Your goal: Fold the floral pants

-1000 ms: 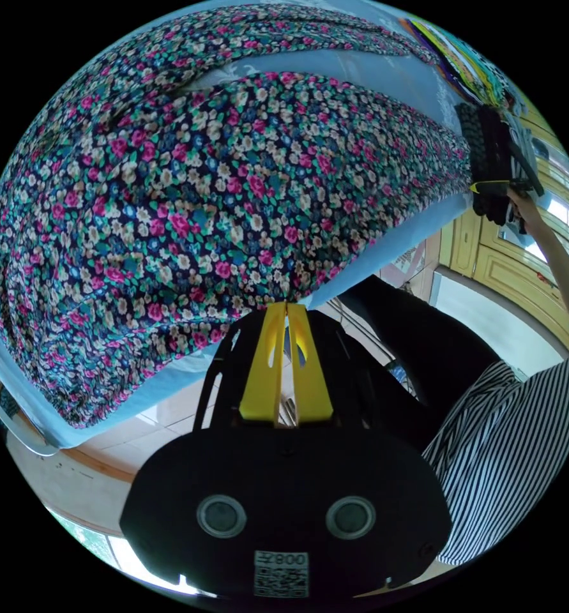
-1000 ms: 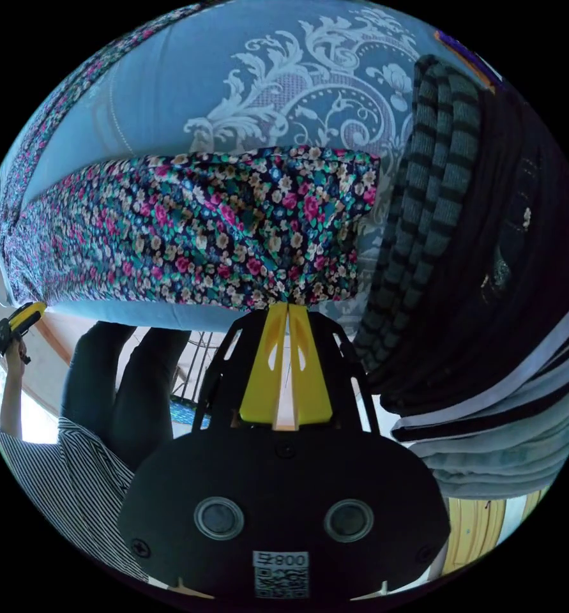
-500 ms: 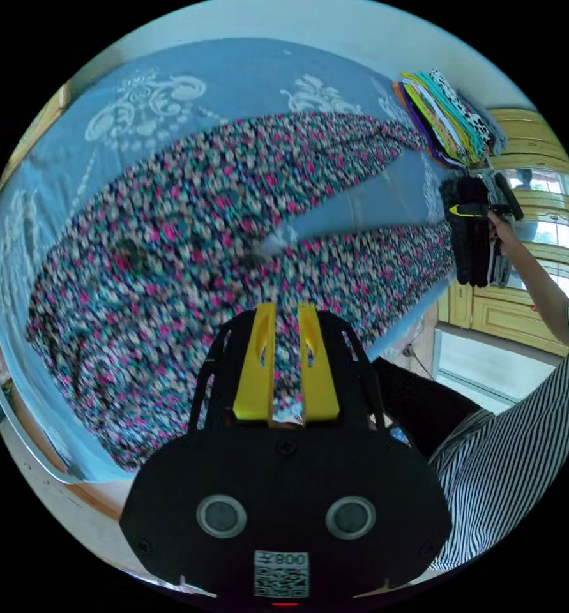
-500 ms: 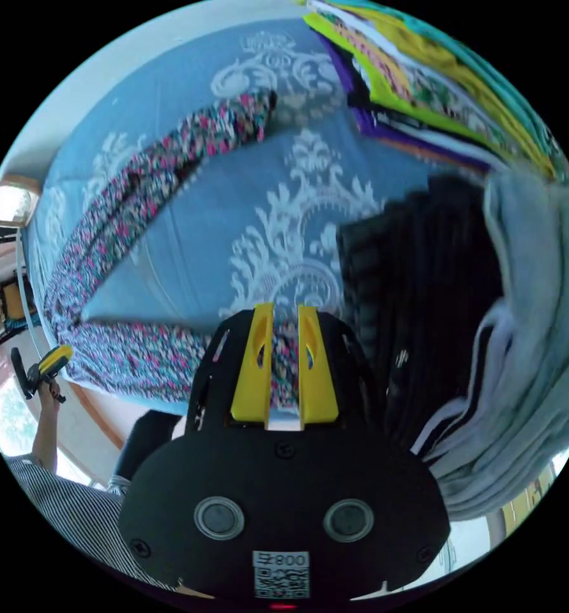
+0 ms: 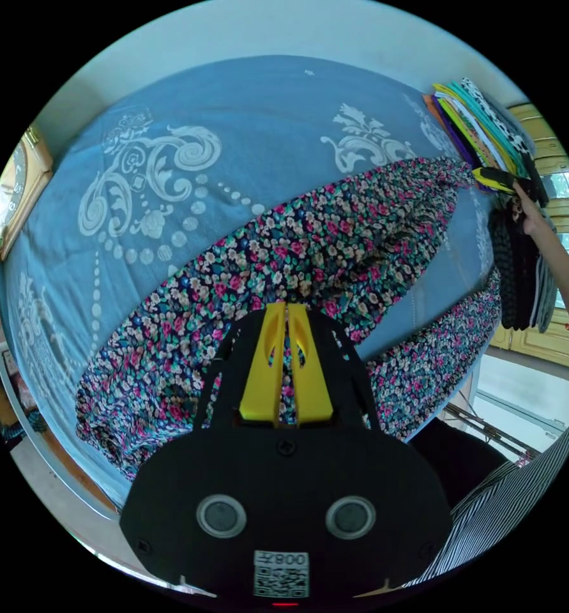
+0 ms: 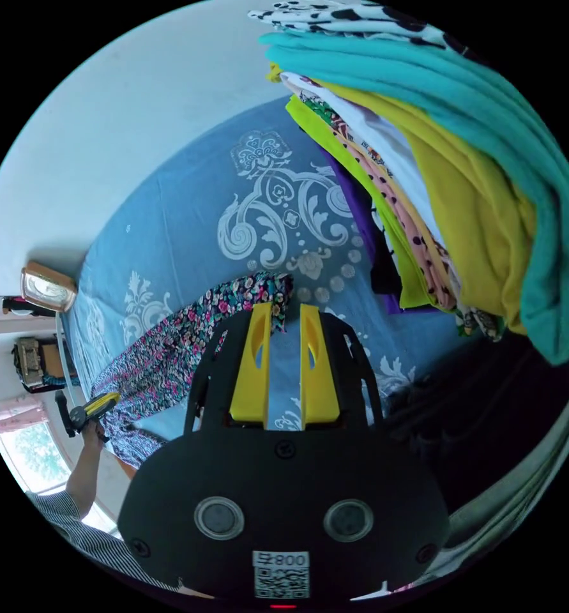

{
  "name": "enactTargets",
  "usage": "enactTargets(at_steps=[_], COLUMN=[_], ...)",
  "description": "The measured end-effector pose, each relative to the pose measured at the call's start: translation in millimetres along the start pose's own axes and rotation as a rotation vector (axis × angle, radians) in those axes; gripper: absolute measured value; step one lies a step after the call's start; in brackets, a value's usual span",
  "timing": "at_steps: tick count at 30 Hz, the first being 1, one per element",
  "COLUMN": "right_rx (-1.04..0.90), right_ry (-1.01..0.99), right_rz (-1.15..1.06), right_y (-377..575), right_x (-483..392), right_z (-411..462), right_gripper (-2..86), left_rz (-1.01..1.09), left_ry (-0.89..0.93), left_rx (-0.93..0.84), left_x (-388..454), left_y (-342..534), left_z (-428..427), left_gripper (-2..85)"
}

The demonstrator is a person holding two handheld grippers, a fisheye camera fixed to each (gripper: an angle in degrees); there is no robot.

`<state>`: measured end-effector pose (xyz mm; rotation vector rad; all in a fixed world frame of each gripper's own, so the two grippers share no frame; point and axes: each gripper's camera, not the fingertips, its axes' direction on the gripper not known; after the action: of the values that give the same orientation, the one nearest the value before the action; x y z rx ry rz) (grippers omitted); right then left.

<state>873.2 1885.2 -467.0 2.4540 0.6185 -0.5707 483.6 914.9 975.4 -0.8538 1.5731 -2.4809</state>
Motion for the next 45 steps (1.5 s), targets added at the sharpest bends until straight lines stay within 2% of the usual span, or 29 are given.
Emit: enactTargets(at_steps=[4,9,14,16,20,26,35,38,41,45], right_rx=[-0.026,0.027,0.068,0.038,-0.013,-0.049,0.062,0.070,0.041,-0.135], right_ry=[0.014,-0.019,0.024,0.000,-0.045,-0.005,-0.050,-0.008,0.049,0.257], right_rz=[-0.005,-0.077,-0.151,-0.149,-0.136,-0.087,-0.206,-0.233,-0.260,-0.212], right_y=[-1,20,25,8,-17,-32,14,-1,-45,-117], right_x=[13,12,7,9,5,-1,-43,-60,-81,-97], right_z=[8,-20,-39,-21,16,51,-48,-71,-55,35], right_gripper=[1.4,0.8,3.4,7.4,9.5,1.7,0.3,0.4,0.7,1.2], left_rz=[0.002,-0.019,-0.035,-0.052,-0.081,-0.107,-0.083,-0.110,-0.128,-0.138], left_ry=[0.012,0.067,0.065,0.048,0.065,0.056,0.138,0.159,0.168,0.156], left_rx=[-0.005,0.028,0.068,0.061,0.048,0.033,0.170,0.226,0.250,0.164], left_x=[-7,-19,-34,-45,-61,-79,-100,-118,-136,-152], left_y=[-6,-3,-3,-10,-23,-32,-9,-11,-27,-60], left_z=[-1,-15,-26,-23,-11,-1,-50,-62,-56,-22], left_gripper=[0.6,0.6,2.1,3.9,5.1,1.3,0.4,0.5,0.8,2.0])
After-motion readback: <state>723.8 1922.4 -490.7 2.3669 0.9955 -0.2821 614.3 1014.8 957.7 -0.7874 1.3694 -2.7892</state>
